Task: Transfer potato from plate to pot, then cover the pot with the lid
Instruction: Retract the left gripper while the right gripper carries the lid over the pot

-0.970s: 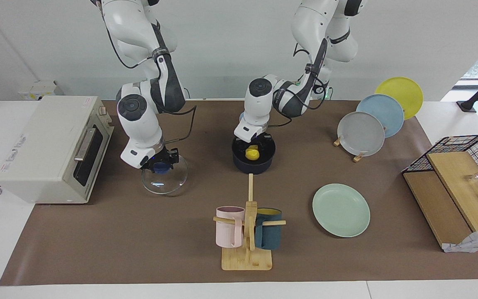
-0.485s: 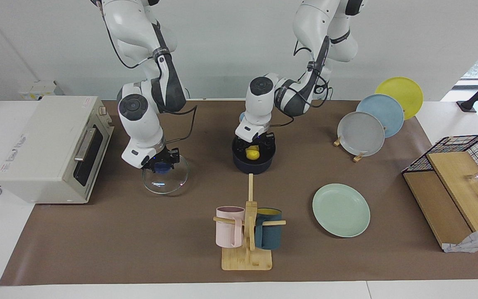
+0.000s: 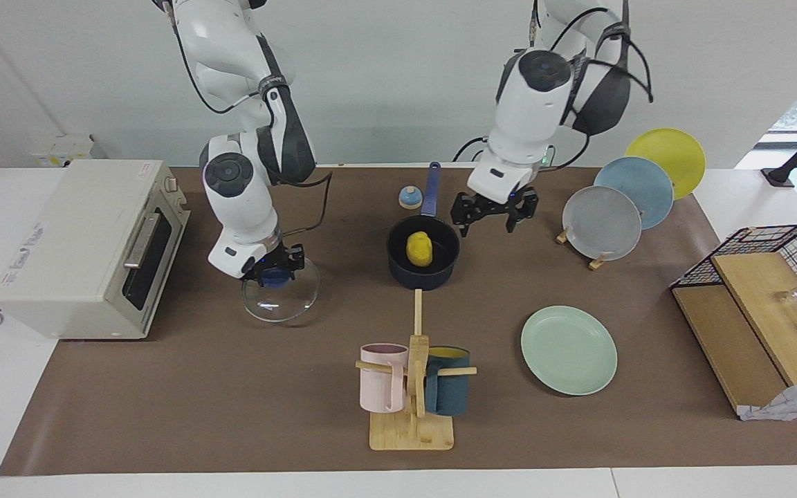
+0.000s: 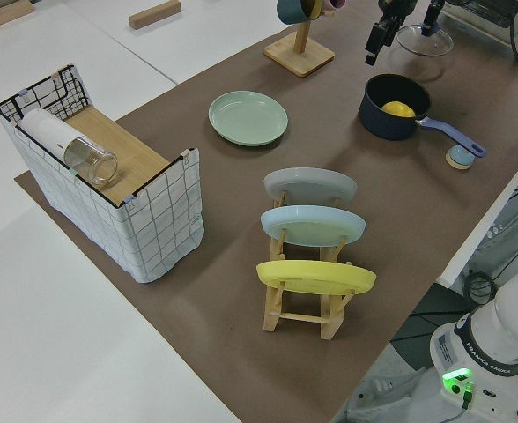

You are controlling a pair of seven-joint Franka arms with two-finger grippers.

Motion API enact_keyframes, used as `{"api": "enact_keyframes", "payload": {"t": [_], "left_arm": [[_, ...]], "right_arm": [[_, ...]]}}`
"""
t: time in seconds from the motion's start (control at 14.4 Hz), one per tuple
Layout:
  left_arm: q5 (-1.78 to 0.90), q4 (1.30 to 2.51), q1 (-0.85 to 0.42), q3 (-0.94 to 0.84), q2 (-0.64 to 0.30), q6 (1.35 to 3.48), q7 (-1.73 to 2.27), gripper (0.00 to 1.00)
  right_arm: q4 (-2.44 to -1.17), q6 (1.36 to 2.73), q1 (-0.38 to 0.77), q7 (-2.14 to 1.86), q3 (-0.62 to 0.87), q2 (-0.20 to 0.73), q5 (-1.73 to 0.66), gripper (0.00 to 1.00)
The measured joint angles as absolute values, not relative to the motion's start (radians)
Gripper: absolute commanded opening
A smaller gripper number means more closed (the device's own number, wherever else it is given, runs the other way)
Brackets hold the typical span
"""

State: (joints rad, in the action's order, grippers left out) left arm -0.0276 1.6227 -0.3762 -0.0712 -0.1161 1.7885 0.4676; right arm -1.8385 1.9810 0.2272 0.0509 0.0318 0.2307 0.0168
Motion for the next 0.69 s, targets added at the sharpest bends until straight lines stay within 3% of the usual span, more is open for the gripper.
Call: {"api": "enact_keyframes", "payload": {"t": [0.28,0.69], "left_arm": [[-0.029,1.604,-0.171,-0.063,-0.091,1.75,0.195,1.0],[-0.029,1.604,-0.071,-0.064,-0.093,1.747,0.082,1.0]], "right_arm": [[-1.726,1.862,0.407,0.331,0.047,0.21,0.014,0.0],[-1.721,1.948,0.657,0.702,0.059,0.206,0.013,0.0]]}}
